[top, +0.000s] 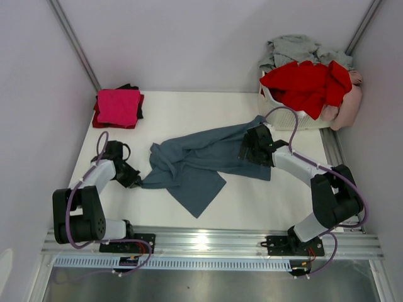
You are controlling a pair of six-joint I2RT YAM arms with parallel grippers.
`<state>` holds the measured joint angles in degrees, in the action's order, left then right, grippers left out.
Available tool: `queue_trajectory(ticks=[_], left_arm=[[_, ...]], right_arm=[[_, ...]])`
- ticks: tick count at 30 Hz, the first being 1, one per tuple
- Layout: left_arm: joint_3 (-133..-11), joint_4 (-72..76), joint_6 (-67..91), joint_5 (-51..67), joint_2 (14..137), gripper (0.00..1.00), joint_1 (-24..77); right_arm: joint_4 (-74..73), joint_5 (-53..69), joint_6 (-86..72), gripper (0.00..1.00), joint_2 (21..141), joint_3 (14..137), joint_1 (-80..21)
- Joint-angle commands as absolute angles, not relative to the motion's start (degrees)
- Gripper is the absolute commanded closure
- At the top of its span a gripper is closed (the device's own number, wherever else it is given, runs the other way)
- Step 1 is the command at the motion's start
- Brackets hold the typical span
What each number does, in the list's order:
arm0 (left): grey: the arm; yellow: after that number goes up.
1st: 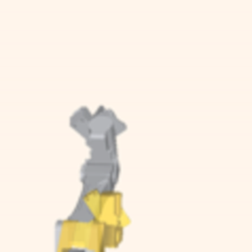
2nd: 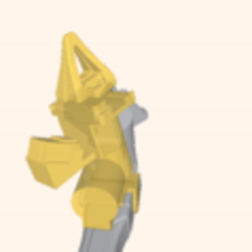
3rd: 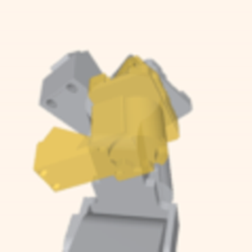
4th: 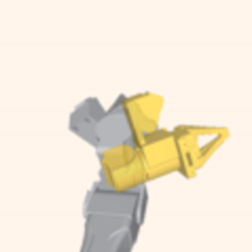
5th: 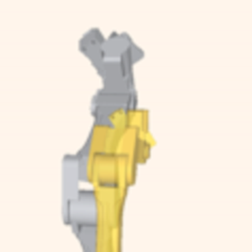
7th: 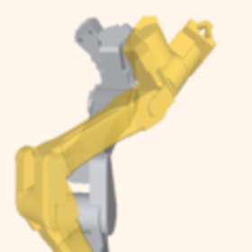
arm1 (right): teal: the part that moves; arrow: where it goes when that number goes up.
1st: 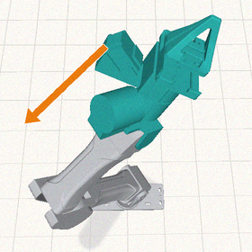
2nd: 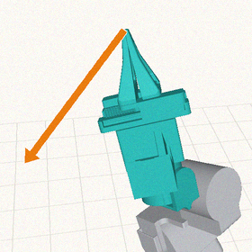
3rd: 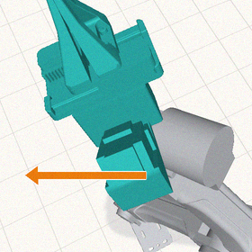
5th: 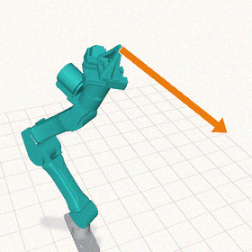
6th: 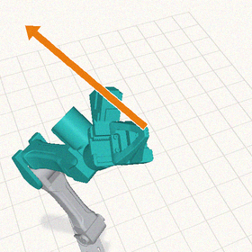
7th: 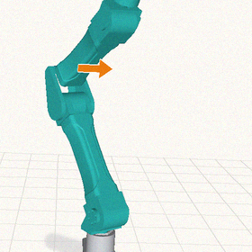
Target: Fold and stack the t-shirts
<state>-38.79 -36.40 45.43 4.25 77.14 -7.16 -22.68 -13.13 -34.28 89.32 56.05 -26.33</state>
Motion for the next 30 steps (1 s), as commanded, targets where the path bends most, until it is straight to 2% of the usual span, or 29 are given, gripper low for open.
queue_trajectory(ticks=[1, 3, 4, 5, 19, 30], left_arm=[[-41.93, -37.88, 43.77, 1.76, 76.56, 0.83, -7.99], [-41.22, -35.79, 43.86, 3.42, 75.77, 0.87, -8.52], [-40.96, -35.42, 43.68, 3.95, 75.85, 0.98, -8.7], [-41.22, -35.33, 43.59, 4.04, 76.28, 1.0, -8.79], [-44.38, -35.95, 41.4, 3.52, 76.38, 1.0, -9.67], [-45.0, -34.8, 42.01, 4.66, 76.55, 0.99, -10.37]], right_arm=[[-20.92, -13.27, -34.63, 0.15, 87.72, 55.55, -26.63], [-20.74, -13.36, -34.89, 0.15, 87.63, 55.28, -26.63], [-20.92, -13.27, -34.98, 0.15, 87.71, 55.28, -26.63], [-20.83, -13.36, -34.98, 0.15, 87.54, 55.28, -26.72], [-24.08, -20.65, -36.21, 0.15, 86.66, 55.99, -26.19], [-26.28, -21.8, -37.79, 0.15, 82.0, 50.89, -23.82]])
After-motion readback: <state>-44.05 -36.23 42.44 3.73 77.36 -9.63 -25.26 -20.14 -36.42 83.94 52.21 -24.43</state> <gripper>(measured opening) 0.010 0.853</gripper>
